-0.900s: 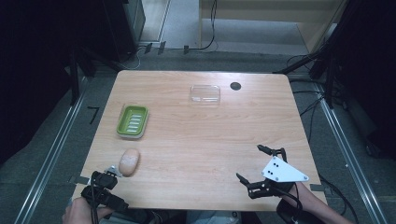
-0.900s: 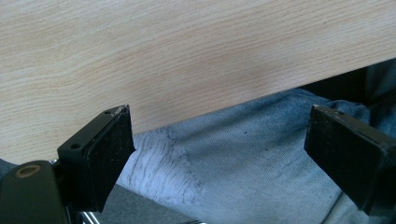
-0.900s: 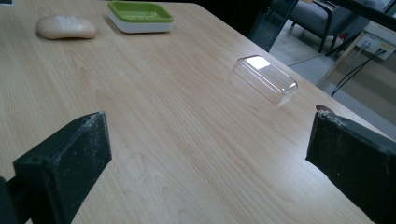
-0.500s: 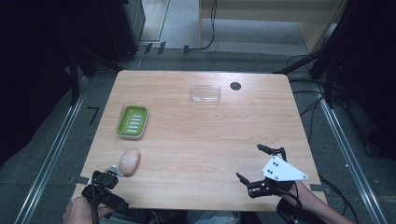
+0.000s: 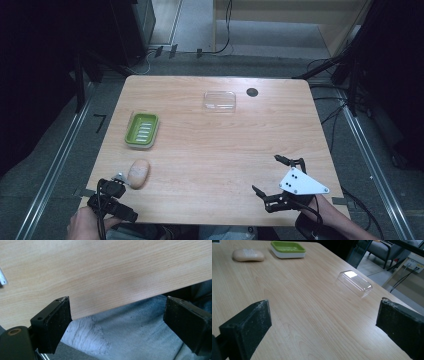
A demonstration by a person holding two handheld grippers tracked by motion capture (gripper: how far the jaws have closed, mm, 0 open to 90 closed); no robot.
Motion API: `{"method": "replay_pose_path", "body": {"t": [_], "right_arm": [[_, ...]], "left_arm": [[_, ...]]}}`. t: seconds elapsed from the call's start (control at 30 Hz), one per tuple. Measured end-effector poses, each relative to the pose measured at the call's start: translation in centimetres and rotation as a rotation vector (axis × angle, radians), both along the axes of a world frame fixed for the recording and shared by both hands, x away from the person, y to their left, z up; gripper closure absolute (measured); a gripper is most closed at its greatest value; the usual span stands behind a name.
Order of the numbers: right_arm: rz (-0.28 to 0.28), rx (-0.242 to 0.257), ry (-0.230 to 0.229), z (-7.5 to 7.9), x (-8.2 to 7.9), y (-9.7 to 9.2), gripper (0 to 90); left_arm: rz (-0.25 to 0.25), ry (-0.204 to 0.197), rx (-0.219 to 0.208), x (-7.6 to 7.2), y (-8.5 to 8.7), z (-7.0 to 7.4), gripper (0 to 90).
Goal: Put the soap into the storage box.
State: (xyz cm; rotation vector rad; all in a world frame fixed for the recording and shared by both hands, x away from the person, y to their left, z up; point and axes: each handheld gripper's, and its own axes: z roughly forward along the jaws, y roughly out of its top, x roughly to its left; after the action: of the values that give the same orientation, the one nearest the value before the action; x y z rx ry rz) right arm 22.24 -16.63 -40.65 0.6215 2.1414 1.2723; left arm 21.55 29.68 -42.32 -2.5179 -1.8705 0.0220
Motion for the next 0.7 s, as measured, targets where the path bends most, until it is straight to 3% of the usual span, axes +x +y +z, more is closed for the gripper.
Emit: {"method": "replay_pose_path", "body": {"t": [0.7], "right_arm": [[0.005,-0.009,-0.001,0.0,0.1,0.1,0.0]], "left_arm": [[-0.002,-0.045,-0.023,3.2,-0.9,0.9,3.9]]}}
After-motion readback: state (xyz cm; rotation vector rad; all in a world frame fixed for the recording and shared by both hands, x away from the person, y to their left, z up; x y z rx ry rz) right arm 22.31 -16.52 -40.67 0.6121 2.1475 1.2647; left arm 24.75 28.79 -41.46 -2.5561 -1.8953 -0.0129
